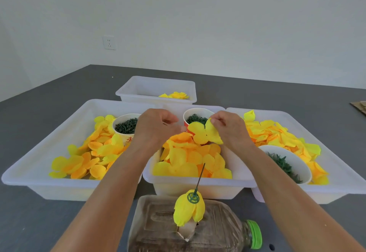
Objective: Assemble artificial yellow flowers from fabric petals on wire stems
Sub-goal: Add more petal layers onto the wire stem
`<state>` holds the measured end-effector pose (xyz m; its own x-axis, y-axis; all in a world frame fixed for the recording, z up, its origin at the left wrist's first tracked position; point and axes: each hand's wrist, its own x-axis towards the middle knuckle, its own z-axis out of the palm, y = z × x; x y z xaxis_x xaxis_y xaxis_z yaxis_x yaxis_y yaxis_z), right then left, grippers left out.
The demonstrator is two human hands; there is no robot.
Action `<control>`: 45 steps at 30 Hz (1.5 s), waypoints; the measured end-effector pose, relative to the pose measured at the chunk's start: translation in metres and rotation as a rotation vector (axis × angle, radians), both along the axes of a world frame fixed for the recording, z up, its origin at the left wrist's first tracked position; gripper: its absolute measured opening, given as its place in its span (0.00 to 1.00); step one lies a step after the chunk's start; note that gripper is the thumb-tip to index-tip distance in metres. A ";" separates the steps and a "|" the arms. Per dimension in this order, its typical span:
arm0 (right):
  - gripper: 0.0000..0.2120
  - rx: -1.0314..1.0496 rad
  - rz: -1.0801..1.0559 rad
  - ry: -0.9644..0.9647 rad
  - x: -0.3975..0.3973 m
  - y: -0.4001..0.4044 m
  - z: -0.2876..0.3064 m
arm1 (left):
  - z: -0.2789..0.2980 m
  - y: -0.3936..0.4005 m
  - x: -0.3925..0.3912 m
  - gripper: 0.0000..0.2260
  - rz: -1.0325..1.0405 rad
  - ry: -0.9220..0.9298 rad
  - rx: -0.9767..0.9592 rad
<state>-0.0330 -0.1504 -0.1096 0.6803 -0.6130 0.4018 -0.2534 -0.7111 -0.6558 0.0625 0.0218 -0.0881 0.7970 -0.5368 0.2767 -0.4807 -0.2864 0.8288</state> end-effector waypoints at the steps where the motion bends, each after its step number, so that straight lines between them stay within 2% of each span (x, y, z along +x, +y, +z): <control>1: 0.08 0.057 0.008 -0.037 -0.002 -0.001 0.003 | 0.002 -0.003 -0.001 0.15 -0.040 -0.009 0.031; 6: 0.08 0.368 0.125 -0.190 -0.013 0.006 0.020 | 0.011 -0.017 -0.007 0.35 -0.155 0.015 0.052; 9: 0.09 0.526 0.230 -0.269 -0.017 0.015 0.028 | 0.015 -0.021 -0.009 0.37 -0.188 0.166 0.015; 11: 0.09 0.606 0.272 -0.301 -0.020 0.021 0.031 | 0.018 -0.020 -0.011 0.31 -0.242 0.403 -0.077; 13: 0.09 0.655 0.277 -0.299 -0.021 0.025 0.033 | 0.019 -0.018 -0.013 0.19 -0.335 0.633 -0.188; 15: 0.09 0.723 0.281 -0.307 -0.024 0.030 0.034 | 0.018 -0.015 -0.016 0.09 -0.391 0.748 -0.273; 18: 0.06 0.882 0.360 -0.358 -0.031 0.035 0.036 | 0.018 -0.008 -0.018 0.06 -0.337 0.745 -0.345; 20: 0.14 0.949 0.436 -0.346 -0.039 0.040 0.039 | 0.021 -0.001 -0.019 0.07 -0.320 0.738 -0.378; 22: 0.17 0.964 0.472 -0.342 -0.047 0.047 0.043 | 0.025 0.006 -0.023 0.09 -0.336 0.734 -0.391; 29: 0.17 1.052 0.549 -0.369 -0.065 0.071 0.061 | 0.043 0.033 -0.046 0.09 -0.426 0.734 -0.414; 34: 0.18 1.029 0.608 -0.298 -0.081 0.092 0.072 | 0.053 0.047 -0.066 0.10 -0.428 0.728 -0.441; 41: 0.12 1.024 0.570 -0.262 -0.097 0.107 0.077 | 0.060 0.059 -0.084 0.18 -0.434 0.676 -0.416; 45: 0.16 0.939 0.530 -0.162 -0.103 0.110 0.074 | 0.056 0.064 -0.090 0.16 -0.433 0.680 -0.384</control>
